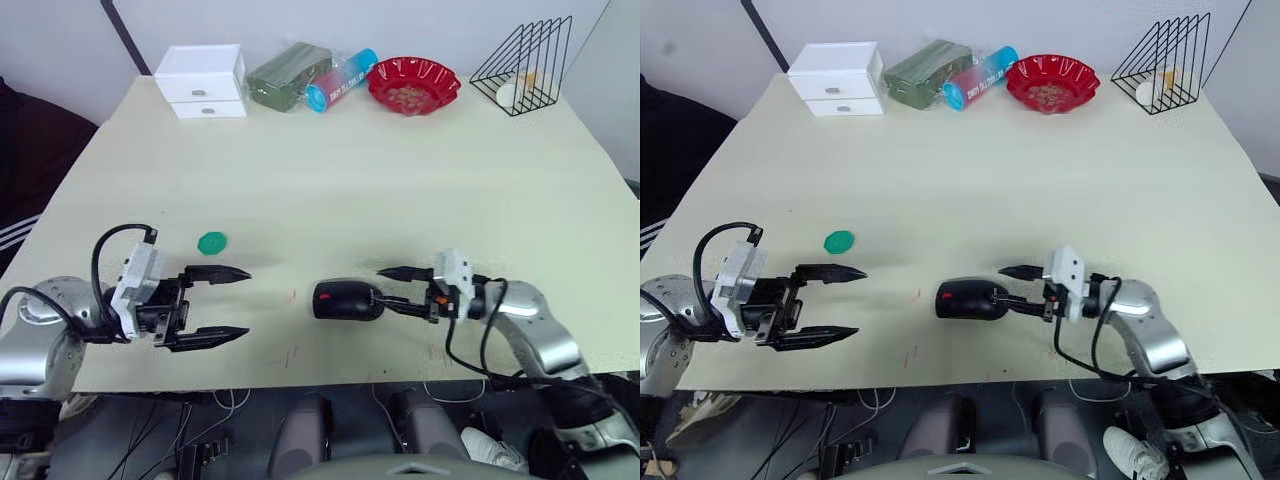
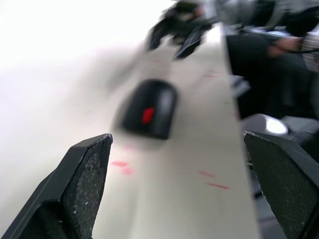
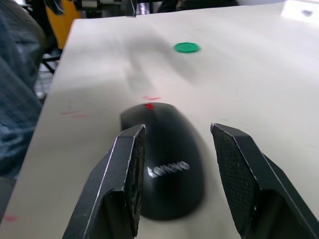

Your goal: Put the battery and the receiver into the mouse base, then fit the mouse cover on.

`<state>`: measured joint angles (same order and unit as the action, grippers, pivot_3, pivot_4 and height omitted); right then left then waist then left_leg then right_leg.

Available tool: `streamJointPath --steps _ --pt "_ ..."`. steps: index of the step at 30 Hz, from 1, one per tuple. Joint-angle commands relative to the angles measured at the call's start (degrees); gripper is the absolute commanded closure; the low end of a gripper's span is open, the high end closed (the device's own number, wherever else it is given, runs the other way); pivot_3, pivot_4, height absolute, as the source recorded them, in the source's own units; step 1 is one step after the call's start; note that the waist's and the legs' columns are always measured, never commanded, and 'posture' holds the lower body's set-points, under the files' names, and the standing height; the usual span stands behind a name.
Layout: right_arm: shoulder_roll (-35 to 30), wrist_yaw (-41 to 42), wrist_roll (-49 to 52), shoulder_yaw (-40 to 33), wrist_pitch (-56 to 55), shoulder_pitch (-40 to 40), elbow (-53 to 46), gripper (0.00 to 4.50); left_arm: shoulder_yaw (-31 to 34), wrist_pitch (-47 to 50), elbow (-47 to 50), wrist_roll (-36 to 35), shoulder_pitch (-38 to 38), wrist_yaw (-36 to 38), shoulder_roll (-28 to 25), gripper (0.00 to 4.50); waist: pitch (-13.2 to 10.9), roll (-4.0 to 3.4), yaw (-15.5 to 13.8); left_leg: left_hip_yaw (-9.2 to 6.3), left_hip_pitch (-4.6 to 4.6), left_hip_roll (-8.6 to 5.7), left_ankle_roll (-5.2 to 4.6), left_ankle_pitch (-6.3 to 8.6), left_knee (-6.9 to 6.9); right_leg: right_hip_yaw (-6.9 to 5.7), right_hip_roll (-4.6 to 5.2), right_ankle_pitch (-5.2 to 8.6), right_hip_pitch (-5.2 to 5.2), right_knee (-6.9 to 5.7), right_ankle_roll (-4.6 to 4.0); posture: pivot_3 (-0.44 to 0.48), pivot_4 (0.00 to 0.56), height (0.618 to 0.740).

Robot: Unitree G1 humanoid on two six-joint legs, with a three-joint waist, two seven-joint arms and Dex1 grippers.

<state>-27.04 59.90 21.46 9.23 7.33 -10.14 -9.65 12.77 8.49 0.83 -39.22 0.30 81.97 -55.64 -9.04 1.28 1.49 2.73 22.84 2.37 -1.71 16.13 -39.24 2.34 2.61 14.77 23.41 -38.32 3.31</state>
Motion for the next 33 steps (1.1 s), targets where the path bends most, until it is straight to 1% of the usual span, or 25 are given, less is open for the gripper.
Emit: streamJointPath --steps 1,4,8,12,13,14,15,17,18,19,27,33 --pt "-2.0 -1.9 4.2 -6.5 1.6 3.5 -3.9 2.31 3.0 0.5 1.0 2.7 1.4 -5.6 1.4 0.00 0.0 -0.01 -0.5 0.01 0.01 0.00 0.00 0.00 0.00 0.00 0.00 0.00 0.00 0.00 0.00 0.000 0.150 0.740" --pt "-2.8 -5.1 7.3 -13.1 2.7 7.2 -4.4 2.31 3.7 2.6 1.8 4.1 3.1 -11.3 3.5 0.00 0.0 0.00 -0.7 0.04 0.00 0.00 0.00 0.00 0.00 0.02 0.02 -0.01 0.00 0.01 0.00 0.000 0.150 0.740" --pt "-3.7 -5.3 8.3 -17.9 0.9 11.7 -3.7 2.31 4.2 3.5 3.2 6.1 5.0 -16.0 6.0 0.00 0.0 0.01 -0.8 0.04 0.02 -0.01 0.00 0.00 0.01 0.02 0.03 0.00 -0.01 0.03 0.00 0.000 0.150 0.740" --pt "-4.2 -5.9 8.1 -24.6 -2.9 17.2 -0.5 2.31 6.1 4.5 4.6 7.1 7.2 -21.6 8.8 0.00 0.0 0.01 -0.9 0.02 0.02 -0.01 0.00 0.01 0.02 0.02 0.04 -0.01 -0.03 0.07 0.01 0.000 0.150 0.740" --pt "-4.3 -5.4 8.6 -26.1 -3.5 18.5 0.2 1.94 6.5 3.8 4.7 7.7 8.0 -22.2 9.2 0.00 0.0 0.01 -0.9 0.03 0.02 -0.01 0.00 0.01 0.02 0.02 0.04 -0.01 -0.03 0.10 0.01 0.000 0.150 0.740" --pt "-4.6 -4.9 8.3 -27.5 -5.0 20.0 1.2 1.78 6.8 2.9 4.4 8.5 8.7 -22.6 9.5 0.00 0.0 0.01 -0.8 0.05 0.02 -0.02 0.00 0.01 0.02 0.04 0.06 -0.01 -0.04 0.11 0.02 0.000 0.150 0.740" --pt "-4.7 -4.4 8.5 -28.8 -5.8 21.2 2.0 1.50 7.3 2.3 4.0 9.0 9.3 -22.9 9.8 0.00 0.0 0.01 -0.8 0.04 0.00 -0.02 0.00 0.01 0.02 0.04 0.06 -0.01 -0.04 0.11 0.02 0.000 0.150 0.740" --pt "-4.9 -3.9 8.6 -30.5 -7.0 22.9 3.2 0.76 8.2 1.7 3.1 9.3 9.8 -23.1 10.1 0.00 0.0 0.01 -0.8 0.04 -0.02 -0.02 0.00 0.01 0.03 0.03 0.05 -0.01 -0.06 0.11 0.01 0.000 0.150 0.740" --pt "-5.0 -3.6 8.9 -31.8 -7.7 24.0 4.2 0.25 8.9 1.1 1.9 9.6 10.1 -23.3 10.2 0.00 0.0 0.01 -0.8 0.05 -0.03 -0.02 0.00 0.01 0.04 0.03 0.05 -0.01 -0.06 0.11 0.01 0.000 0.150 0.740" --pt "-5.2 -2.9 9.0 -33.0 -8.6 25.0 5.3 0.08 9.5 0.4 0.5 10.3 10.5 -23.5 10.2 0.00 0.0 0.01 -0.8 0.05 -0.03 -0.02 0.00 0.01 0.04 0.03 0.05 -0.01 -0.06 0.12 0.01 0.000 0.150 0.740" --pt "-7.1 0.6 9.6 -39.1 -13.1 30.0 11.8 0.08 13.8 -2.7 -7.6 11.1 11.5 -23.4 10.4 0.00 0.0 0.00 -0.8 0.08 -0.05 -0.01 -0.01 0.01 0.05 0.03 0.05 0.00 -0.07 0.17 0.01 0.000 0.150 0.740" --pt "-7.6 1.8 9.6 -40.5 -14.3 30.9 13.6 0.08 13.1 -7.0 -10.1 13.7 12.0 -23.0 10.6 0.00 0.0 0.01 -0.8 0.08 -0.06 0.00 -0.01 0.01 0.06 0.04 0.06 0.00 -0.10 0.25 0.01 0.000 0.150 0.740"
